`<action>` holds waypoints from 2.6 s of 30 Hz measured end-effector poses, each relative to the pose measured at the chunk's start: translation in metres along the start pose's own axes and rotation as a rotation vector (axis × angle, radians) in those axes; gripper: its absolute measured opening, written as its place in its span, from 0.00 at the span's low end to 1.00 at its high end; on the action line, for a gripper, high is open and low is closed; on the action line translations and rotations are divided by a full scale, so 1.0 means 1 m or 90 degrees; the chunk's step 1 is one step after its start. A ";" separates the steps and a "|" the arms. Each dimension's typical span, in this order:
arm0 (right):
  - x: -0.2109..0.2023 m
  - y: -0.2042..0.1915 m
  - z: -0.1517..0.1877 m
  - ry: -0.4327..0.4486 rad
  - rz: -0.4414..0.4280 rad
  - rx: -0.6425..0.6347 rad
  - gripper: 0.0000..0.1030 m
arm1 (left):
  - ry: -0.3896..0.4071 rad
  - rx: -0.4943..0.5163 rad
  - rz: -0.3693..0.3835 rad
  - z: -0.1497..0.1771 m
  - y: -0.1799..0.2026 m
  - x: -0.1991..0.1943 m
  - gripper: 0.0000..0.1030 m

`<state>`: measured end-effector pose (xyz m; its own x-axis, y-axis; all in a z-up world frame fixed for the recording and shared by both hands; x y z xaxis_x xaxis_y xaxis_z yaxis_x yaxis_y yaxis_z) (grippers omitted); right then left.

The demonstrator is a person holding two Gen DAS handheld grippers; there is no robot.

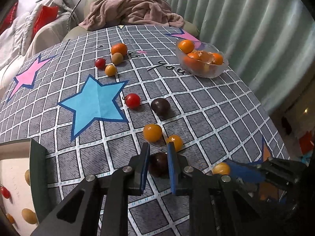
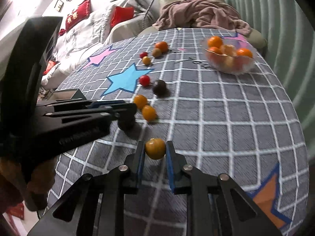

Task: Organize fruits
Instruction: 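Grasp a dark purple tomato with the left tool while the right tool grasps a yellow tomato, then carry the dark purple and yellow tomatoes over the white tray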

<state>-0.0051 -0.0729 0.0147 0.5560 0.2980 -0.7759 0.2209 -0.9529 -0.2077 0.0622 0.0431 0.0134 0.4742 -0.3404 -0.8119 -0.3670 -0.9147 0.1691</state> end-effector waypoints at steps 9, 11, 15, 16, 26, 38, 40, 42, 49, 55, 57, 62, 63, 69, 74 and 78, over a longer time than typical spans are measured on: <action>-0.006 0.003 0.006 0.001 -0.011 0.013 0.22 | 0.013 0.009 -0.059 0.005 -0.002 -0.004 0.72; -0.006 0.004 0.006 0.002 -0.013 0.016 0.22 | 0.006 0.016 -0.059 0.006 0.000 0.000 0.72; -0.007 0.006 0.006 0.002 -0.015 0.023 0.22 | -0.003 0.038 -0.076 0.006 0.007 0.009 0.69; -0.007 0.006 0.006 0.001 -0.015 0.025 0.22 | -0.010 0.040 -0.080 0.007 0.007 0.012 0.54; -0.014 0.009 0.006 -0.008 -0.012 0.037 0.22 | -0.027 0.030 -0.060 0.018 0.013 0.009 0.29; -0.029 -0.017 0.001 -0.016 -0.022 0.019 0.22 | -0.003 -0.057 -0.112 0.048 -0.017 -0.060 0.29; -0.033 -0.027 -0.001 -0.016 -0.027 0.010 0.22 | -0.001 -0.070 -0.118 0.055 -0.024 -0.072 0.29; -0.036 -0.037 -0.003 -0.017 -0.031 0.000 0.22 | 0.001 -0.083 -0.130 0.063 -0.034 -0.086 0.29; -0.047 -0.090 -0.014 -0.013 -0.057 -0.056 0.22 | 0.019 -0.115 -0.170 0.081 -0.064 -0.124 0.29; -0.047 -0.139 -0.014 -0.020 -0.083 -0.097 0.22 | 0.035 -0.142 -0.196 0.101 -0.091 -0.152 0.29; -0.046 -0.153 -0.012 -0.025 -0.090 -0.107 0.22 | 0.038 -0.149 -0.205 0.108 -0.099 -0.158 0.29; -0.038 -0.193 -0.005 -0.042 -0.111 -0.140 0.22 | 0.039 -0.171 -0.222 0.129 -0.121 -0.171 0.29; -0.036 -0.199 -0.003 -0.046 -0.116 -0.144 0.22 | 0.039 -0.174 -0.227 0.132 -0.124 -0.173 0.29; -0.019 -0.237 0.009 -0.079 -0.142 -0.172 0.22 | 0.023 -0.213 -0.257 0.162 -0.154 -0.179 0.29; 0.000 -0.256 0.023 -0.117 -0.153 -0.181 0.22 | 0.001 -0.228 -0.288 0.181 -0.170 -0.174 0.29; 0.015 -0.265 0.032 -0.143 -0.151 -0.186 0.22 | -0.018 -0.238 -0.295 0.192 -0.178 -0.166 0.29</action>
<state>-0.0815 0.1822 0.0391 0.2811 0.4558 -0.8445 0.5567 -0.7943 -0.2433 -0.1047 0.3045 0.0105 0.4936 0.1135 -0.8623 0.1825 -0.9829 -0.0249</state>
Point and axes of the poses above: each gripper's, at about its wrist camera, not at the fingertips, and x roughly the way its jaws point, y to its right, z to its underside, the point moved 2 cm from there along x, roughly the way its jaws point, and after that the axes turned 2 degrees about z, right-handed, at the moved point
